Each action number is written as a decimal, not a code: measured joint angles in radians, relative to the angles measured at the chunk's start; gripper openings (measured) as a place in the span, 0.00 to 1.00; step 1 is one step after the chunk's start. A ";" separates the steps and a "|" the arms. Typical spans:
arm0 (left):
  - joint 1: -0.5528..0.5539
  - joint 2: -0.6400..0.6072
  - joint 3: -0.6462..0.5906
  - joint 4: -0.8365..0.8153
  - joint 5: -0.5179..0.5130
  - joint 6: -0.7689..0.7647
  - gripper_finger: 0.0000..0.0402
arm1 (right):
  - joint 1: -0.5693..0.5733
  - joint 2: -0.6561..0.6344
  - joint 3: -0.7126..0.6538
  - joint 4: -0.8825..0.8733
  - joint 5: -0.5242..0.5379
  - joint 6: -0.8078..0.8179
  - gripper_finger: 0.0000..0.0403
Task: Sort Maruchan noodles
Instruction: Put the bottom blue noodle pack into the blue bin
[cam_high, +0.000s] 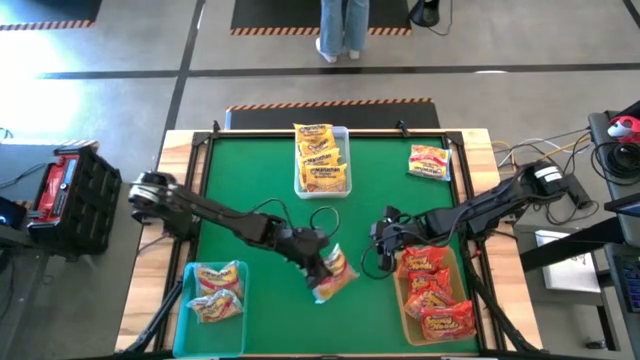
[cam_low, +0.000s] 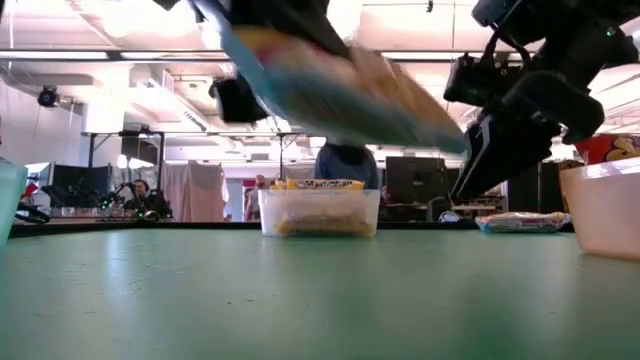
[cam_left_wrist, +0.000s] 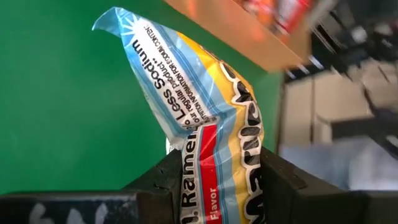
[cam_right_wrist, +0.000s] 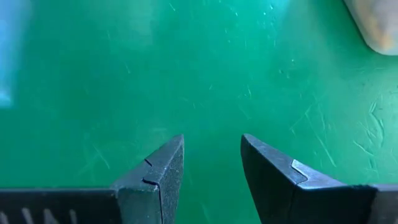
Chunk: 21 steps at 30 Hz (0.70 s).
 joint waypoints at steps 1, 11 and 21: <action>-0.011 -0.029 0.000 -0.031 0.017 0.002 0.29 | 0.000 0.004 0.000 0.000 0.000 0.000 0.37; -0.240 -0.344 0.001 -0.457 0.047 -0.283 0.29 | 0.000 0.027 -0.001 -0.012 -0.003 -0.001 0.37; -0.483 -0.493 0.002 -0.773 0.045 -0.437 0.29 | 0.000 0.026 -0.002 -0.012 -0.001 0.055 0.37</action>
